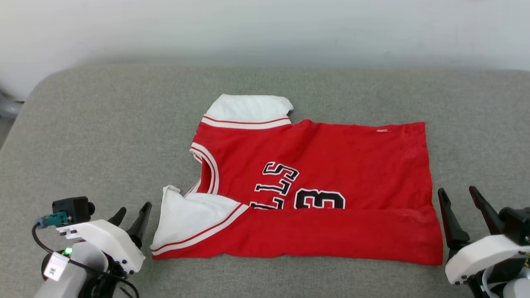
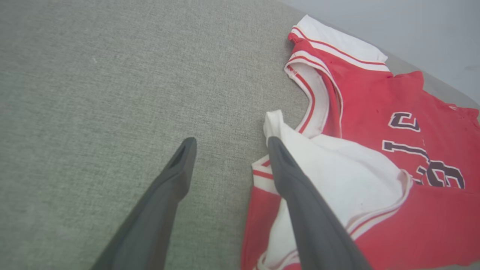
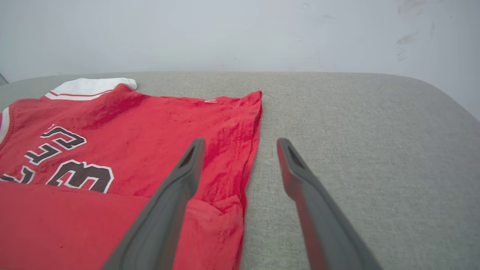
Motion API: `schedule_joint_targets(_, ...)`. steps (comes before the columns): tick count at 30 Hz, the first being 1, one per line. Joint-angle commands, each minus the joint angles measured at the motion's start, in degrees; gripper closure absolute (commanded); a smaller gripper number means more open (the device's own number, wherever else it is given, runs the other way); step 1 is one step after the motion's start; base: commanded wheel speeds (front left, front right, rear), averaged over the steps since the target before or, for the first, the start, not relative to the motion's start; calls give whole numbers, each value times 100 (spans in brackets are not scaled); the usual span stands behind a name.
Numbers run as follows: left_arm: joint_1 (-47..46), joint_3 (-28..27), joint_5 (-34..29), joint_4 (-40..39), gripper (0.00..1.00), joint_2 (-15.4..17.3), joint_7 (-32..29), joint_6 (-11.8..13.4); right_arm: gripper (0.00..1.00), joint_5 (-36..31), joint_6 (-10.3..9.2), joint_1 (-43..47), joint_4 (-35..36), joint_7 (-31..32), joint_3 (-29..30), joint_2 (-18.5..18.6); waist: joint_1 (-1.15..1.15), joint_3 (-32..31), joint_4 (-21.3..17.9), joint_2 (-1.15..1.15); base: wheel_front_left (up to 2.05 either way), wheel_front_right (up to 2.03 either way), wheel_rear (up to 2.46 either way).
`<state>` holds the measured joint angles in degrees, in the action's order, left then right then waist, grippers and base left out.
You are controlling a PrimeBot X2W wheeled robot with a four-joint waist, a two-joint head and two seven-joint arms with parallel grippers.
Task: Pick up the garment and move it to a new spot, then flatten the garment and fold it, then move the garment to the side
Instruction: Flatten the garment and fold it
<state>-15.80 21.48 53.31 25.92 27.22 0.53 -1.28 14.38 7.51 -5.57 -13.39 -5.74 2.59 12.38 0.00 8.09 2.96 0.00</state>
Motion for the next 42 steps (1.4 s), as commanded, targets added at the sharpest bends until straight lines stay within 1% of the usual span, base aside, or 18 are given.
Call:
schedule_joint_targets(1,76,9,46,-96,0,91,-179,48,0,-71,-4,104,69,-33,21,-49,0,-167,-21,0,0,0,0)
schedule_joint_targets(3,135,15,148,-305,0,261,-565,117,0,-122,-4,226,207,-71,59,-133,0,-249,-47,0,0,0,0)
schedule_joint_targets(7,257,74,448,-827,0,645,-1579,264,0,-197,-4,448,551,-8,106,-293,0,-343,-123,0,0,0,0)
schedule_joint_targets(11,387,98,792,-1337,0,958,-2527,545,0,-237,-4,578,861,80,109,-444,0,-303,-235,0,0,0,0)
schedule_joint_targets(15,451,89,1098,-1608,0,1054,-3178,909,0,-250,-4,615,1069,168,108,-537,0,-158,-360,0,0,0,0)
schedule_joint_targets(18,443,115,1183,-1609,0,1046,-3387,1076,0,-246,-4,577,1161,219,112,-580,0,-2,-446,0,0,0,0)
schedule_joint_targets(21,401,151,1223,-1471,0,937,-3445,1107,0,-221,-4,514,1215,255,119,-608,0,159,-517,0,0,0,0)
schedule_joint_targets(24,372,272,1254,-1191,0,766,-3509,1021,0,-193,-4,462,1233,277,159,-629,0,297,-557,0,0,0,0)
schedule_joint_targets(28,359,579,1267,-836,0,471,-3689,855,0,-152,-4,446,1220,327,227,-634,0,415,-571,0,0,0,0)
schedule_joint_targets(29,359,644,1304,-757,12,383,-3737,801,0,-132,-4,440,1223,346,240,-636,0,431,-569,0,0,0,0)
schedule_joint_targets(30,347,688,1324,-684,71,298,-3740,747,0,-107,-4,432,1225,363,255,-622,0,442,-565,0,0,0,0)
schedule_joint_targets(31,321,722,1315,-626,100,237,-3716,697,0,-90,-4,425,1234,383,281,-600,0,446,-557,0,0,0,0)
schedule_joint_targets(33,279,754,1314,-567,100,139,-3659,573,0,-34,-4,427,1232,476,340,-563,0,443,-528,0,0,0,0)
schedule_joint_targets(34,194,720,1239,-535,100,177,-3535,511,0,68,-4,430,1219,632,375,-508,0,417,-497,0,0,0,0)
schedule_joint_targets(37,104,618,1123,-593,100,275,-3273,442,0,246,-4,479,1153,1015,440,-417,0,334,-446,0,0,0,0)
schedule_joint_targets(39,97,541,1042,-711,100,365,-3111,475,0,336,-4,506,1089,1401,493,-295,0,276,-415,0,0,0,0)
schedule_joint_targets(42,143,444,928,-985,100,525,-2915,562,0,482,-4,553,982,2189,484,-112,0,220,-369,0,0,0,0)
